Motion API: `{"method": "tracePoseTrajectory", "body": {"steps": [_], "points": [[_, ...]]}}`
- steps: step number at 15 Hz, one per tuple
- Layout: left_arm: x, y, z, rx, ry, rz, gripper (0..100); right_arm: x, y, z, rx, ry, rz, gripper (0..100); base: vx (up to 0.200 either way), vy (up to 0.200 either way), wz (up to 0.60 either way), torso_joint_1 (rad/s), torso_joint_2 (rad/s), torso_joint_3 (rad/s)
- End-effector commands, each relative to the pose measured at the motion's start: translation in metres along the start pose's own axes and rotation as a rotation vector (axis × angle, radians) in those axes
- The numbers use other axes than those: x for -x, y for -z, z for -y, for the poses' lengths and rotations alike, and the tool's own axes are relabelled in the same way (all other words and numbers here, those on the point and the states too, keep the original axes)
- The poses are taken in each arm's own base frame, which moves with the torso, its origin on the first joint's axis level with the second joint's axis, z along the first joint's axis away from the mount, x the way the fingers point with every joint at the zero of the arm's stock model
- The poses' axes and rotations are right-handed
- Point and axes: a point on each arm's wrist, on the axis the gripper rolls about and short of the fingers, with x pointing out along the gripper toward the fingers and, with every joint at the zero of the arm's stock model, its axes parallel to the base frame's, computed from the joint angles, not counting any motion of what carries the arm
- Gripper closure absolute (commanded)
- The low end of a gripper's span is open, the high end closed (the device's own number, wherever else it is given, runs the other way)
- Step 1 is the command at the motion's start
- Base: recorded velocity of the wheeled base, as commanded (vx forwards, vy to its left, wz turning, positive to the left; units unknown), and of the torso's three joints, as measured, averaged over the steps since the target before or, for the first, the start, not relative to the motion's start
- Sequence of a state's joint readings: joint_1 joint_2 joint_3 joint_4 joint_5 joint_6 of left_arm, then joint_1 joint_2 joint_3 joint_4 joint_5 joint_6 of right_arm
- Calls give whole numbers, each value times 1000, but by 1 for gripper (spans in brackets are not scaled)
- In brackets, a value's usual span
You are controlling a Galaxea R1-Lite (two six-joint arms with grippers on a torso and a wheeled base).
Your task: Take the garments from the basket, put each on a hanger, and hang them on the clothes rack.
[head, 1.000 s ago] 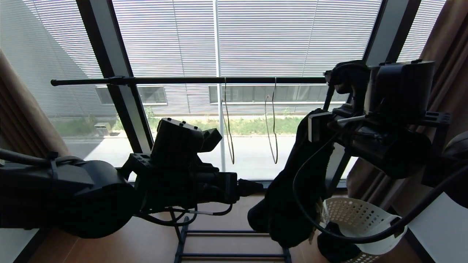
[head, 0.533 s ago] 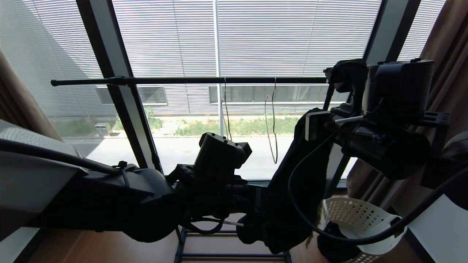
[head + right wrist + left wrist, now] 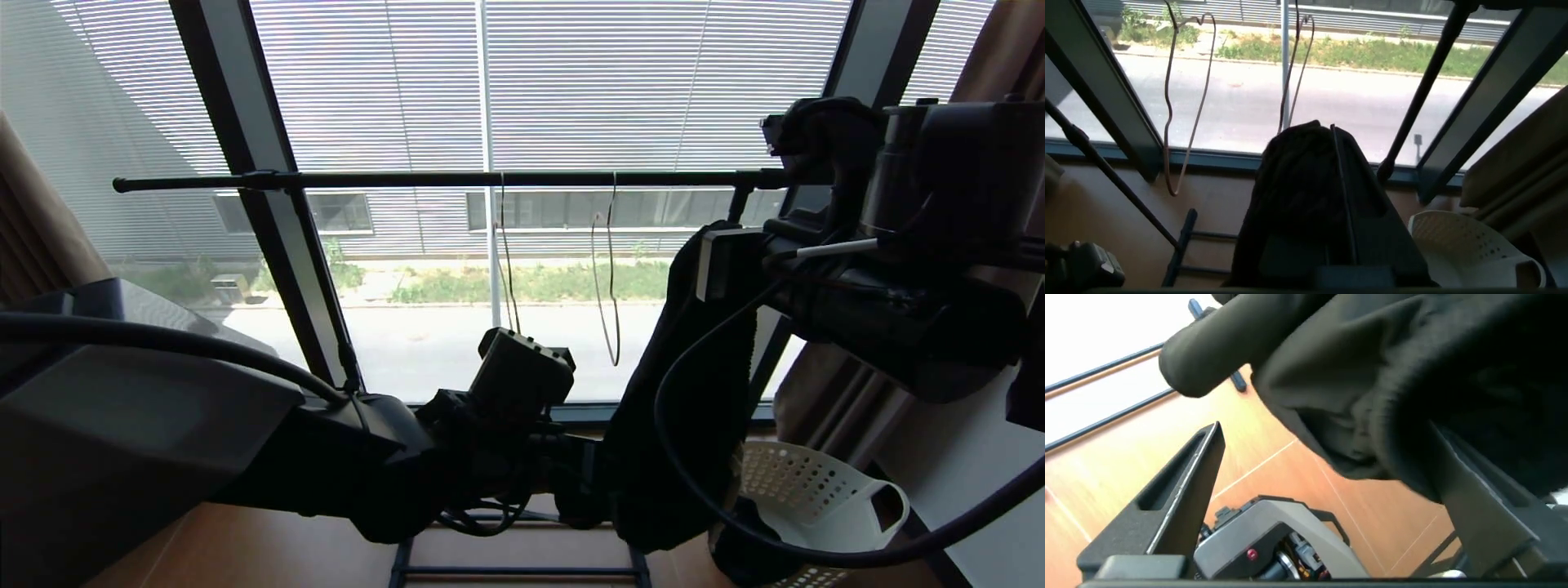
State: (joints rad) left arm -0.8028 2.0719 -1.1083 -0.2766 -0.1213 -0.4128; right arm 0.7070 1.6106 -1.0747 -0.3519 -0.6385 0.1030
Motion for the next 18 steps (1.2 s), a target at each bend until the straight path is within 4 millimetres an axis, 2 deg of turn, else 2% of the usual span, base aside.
{"method": "tracePoseTrajectory", "body": {"steps": [1,3,4,5,8,9,12,15,18], "points": [[-7,3,-3,2,-7,-15,0,6,-5,3,-12,-4,17,100,0,0,0,0,0,0],[-5,8,-4,3,-14,-27,0,9,-8,7,-32,1,26,100,0,0,0,0,0,0],[-4,13,-6,5,-38,-39,100,8,-9,11,-46,17,24,100,0,0,0,0,0,0],[1,14,-6,4,-47,-30,100,5,-8,16,-45,35,20,100,0,0,0,0,0,0],[34,13,-6,5,-47,11,100,-8,-2,40,-46,133,2,100,0,0,0,0,0,0],[55,10,-11,16,-53,44,100,-12,-2,52,-45,176,-4,100,0,0,0,0,0,0],[92,-3,-37,29,-112,132,100,-11,4,73,55,247,-89,100,0,0,0,0,0,0],[103,-14,-53,-2,-153,176,100,-1,11,78,167,248,-194,100,0,0,0,0,0,0],[110,-38,-55,-49,-159,252,100,12,21,76,248,219,-288,100,0,0,0,0,0,0]]}}
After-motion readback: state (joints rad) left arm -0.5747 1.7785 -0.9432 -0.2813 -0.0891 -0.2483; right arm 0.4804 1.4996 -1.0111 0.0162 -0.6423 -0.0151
